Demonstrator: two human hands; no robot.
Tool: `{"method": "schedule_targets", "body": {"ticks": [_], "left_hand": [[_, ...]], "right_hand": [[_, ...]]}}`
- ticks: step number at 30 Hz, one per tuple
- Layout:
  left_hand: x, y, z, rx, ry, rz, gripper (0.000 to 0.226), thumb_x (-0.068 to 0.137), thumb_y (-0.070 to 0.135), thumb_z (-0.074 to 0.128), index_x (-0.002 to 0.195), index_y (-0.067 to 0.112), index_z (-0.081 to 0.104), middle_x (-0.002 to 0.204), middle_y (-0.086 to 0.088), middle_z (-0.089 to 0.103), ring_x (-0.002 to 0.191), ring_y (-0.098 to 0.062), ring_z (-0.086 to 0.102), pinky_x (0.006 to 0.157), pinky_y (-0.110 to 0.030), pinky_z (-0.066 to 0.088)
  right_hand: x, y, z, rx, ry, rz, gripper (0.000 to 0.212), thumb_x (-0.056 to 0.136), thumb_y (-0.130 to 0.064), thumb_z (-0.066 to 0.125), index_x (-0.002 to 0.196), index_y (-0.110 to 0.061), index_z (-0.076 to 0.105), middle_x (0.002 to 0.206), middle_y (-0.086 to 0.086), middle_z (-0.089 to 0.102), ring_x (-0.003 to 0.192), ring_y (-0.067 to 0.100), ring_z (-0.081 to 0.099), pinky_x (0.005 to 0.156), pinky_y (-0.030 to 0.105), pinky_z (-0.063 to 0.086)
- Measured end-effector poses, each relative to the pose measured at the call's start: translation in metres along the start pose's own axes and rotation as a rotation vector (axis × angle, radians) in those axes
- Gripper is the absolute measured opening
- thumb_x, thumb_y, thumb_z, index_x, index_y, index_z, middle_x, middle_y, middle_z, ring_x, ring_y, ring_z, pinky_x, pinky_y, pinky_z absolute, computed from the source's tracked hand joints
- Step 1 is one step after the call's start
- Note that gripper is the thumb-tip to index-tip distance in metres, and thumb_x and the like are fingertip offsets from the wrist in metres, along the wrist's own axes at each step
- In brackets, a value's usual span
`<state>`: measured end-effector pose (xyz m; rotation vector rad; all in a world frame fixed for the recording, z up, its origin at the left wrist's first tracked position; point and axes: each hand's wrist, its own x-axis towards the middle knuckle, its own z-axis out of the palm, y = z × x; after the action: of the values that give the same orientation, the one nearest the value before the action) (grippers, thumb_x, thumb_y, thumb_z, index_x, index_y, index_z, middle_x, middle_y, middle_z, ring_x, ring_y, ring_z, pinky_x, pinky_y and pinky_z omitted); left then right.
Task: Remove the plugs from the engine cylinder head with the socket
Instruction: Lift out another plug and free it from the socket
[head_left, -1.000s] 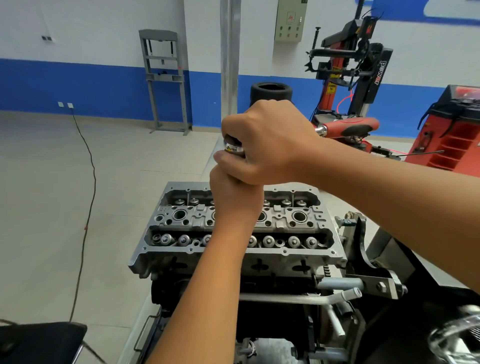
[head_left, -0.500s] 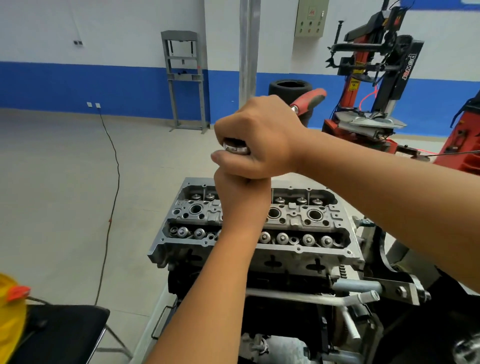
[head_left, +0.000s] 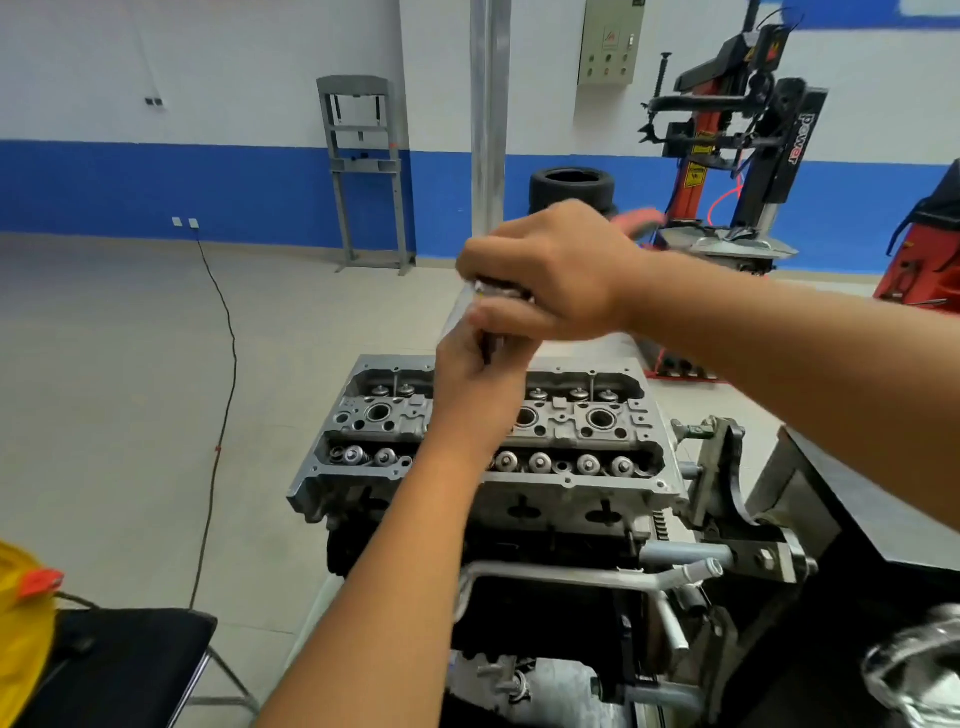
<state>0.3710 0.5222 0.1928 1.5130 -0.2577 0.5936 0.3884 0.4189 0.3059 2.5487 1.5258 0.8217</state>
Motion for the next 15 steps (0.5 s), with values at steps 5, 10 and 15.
{"method": "schedule_targets", "body": {"ticks": [5, 10, 15], "left_hand": [[-0.007, -0.012, -0.029, -0.032, -0.106, 0.031, 0.027, 0.113, 0.033, 0.037, 0.094, 0.028, 0.055, 0.065, 0.012, 0.041, 0.061, -0.011, 0.036, 0.058, -0.028, 0.035], [-0.009, -0.017, -0.032, -0.028, -0.053, 0.028, 0.029, 0.112, 0.035, 0.039, 0.098, 0.011, 0.047, 0.068, 0.009, 0.043, 0.061, -0.011, 0.038, 0.060, -0.030, 0.038], [-0.012, -0.013, -0.032, -0.007, -0.120, 0.061, 0.025, 0.107, 0.041, 0.039, 0.096, 0.021, 0.049, 0.070, 0.008, 0.043, 0.065, -0.013, 0.039, 0.063, -0.028, 0.040]], "right_hand": [[-0.004, -0.004, 0.000, 0.106, 0.004, 0.041, 0.060, 0.097, -0.062, 0.047, 0.138, -0.017, 0.045, 0.102, -0.010, 0.053, 0.085, 0.021, 0.056, 0.073, 0.043, 0.045], [-0.012, -0.005, -0.005, 0.144, -0.020, 0.057, 0.034, 0.101, -0.033, 0.063, 0.130, -0.016, 0.054, 0.108, 0.004, 0.060, 0.091, 0.031, 0.061, 0.072, 0.047, 0.053], [-0.022, -0.016, -0.007, 0.082, 0.010, 0.060, 0.041, 0.104, -0.024, 0.060, 0.145, -0.022, 0.057, 0.122, 0.008, 0.065, 0.098, 0.037, 0.065, 0.073, 0.049, 0.054]]}}
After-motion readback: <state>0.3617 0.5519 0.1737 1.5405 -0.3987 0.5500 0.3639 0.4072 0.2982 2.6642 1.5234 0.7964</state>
